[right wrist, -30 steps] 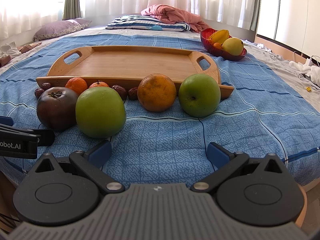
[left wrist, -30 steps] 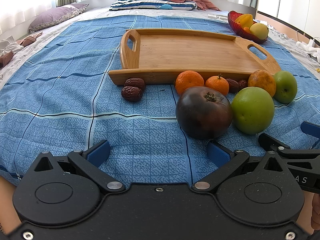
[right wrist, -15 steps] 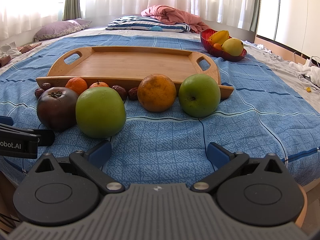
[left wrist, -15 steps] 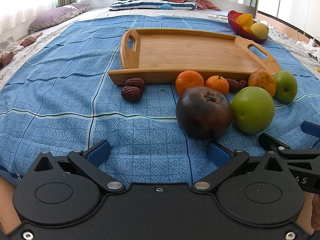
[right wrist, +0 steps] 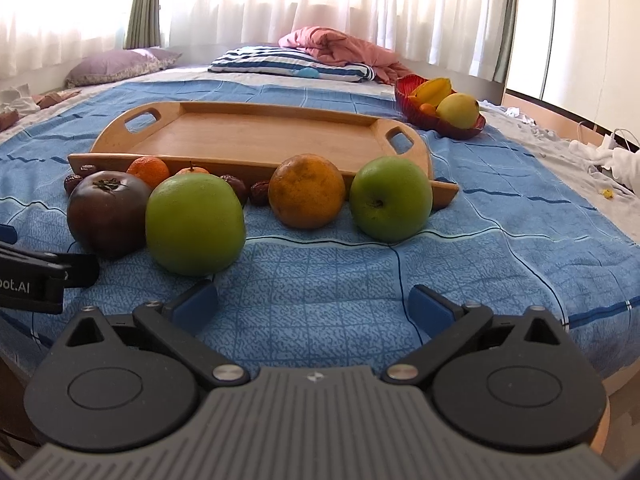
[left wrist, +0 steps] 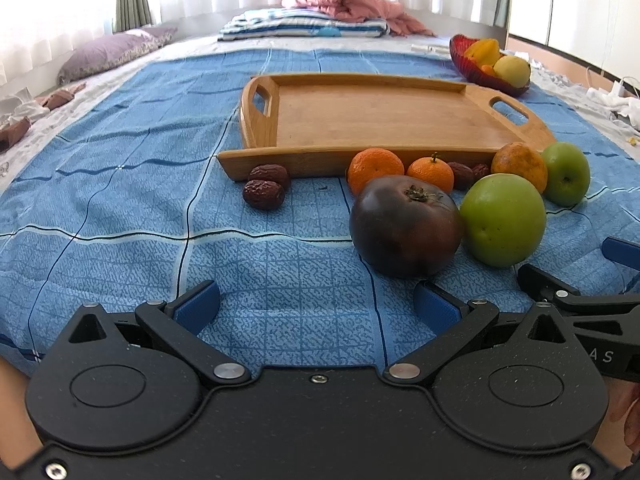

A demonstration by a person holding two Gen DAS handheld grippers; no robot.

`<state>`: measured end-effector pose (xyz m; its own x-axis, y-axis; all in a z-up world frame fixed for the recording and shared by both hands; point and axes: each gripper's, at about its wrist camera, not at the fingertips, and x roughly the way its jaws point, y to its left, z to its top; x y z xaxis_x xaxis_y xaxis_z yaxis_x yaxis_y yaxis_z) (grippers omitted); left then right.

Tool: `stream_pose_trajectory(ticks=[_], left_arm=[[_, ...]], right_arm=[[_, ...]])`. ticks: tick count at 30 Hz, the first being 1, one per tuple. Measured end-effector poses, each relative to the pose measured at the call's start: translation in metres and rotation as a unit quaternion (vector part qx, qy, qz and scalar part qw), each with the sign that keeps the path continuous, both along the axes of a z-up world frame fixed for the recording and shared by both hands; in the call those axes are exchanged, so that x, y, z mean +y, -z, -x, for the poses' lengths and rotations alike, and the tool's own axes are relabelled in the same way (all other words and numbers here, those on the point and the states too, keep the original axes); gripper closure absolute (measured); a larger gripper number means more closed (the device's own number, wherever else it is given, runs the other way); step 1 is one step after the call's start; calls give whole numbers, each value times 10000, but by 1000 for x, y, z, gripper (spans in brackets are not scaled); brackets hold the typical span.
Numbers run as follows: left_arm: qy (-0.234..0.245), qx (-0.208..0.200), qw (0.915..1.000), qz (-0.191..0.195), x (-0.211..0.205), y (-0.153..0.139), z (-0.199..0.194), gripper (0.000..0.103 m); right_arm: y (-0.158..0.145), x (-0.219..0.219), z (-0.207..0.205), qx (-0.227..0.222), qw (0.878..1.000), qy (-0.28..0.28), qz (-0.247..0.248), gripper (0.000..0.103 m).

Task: Organize fruits
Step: 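Grasp the dark purple fruit with the left tool while the right tool grasps a green apple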

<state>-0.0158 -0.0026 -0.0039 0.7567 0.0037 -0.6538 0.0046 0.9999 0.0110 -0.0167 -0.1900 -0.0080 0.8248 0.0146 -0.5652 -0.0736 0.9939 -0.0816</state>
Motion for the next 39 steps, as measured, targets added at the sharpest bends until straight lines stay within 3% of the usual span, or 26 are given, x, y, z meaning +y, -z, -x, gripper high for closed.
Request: stream_pose_trajectory(ticks=[8,16,20,28,29,31,39], left_arm=[[33,-194,9998,68,2,-5,4,3],[442,-862,9950,262,0,-30,15,8],[710,-780,9942,187,-7,-31,9,30],[983,-589,9928,342,-11,-29,0,32],[1006,-537,9926,409,-10,-28,-2,34],[1065,-430,9920,533,-8,-26,-5,47],[1152,-364,9903,690,-6,-27,-14,46]], right_arm=[[3,0,7,-193,9998,-2,-71,0],[-5,-4,19,-730,9949,-690,59,3],[-5,3,23,-752,9931,-891,-106,17],[-2,9,23,-695,9910,-1020,-514,37],[-2,9,22,-683,9903,-1060,-578,37],[-2,9,21,-690,9886,-1151,-680,37],[0,16,10,-668,9843,-1432,-782,35]])
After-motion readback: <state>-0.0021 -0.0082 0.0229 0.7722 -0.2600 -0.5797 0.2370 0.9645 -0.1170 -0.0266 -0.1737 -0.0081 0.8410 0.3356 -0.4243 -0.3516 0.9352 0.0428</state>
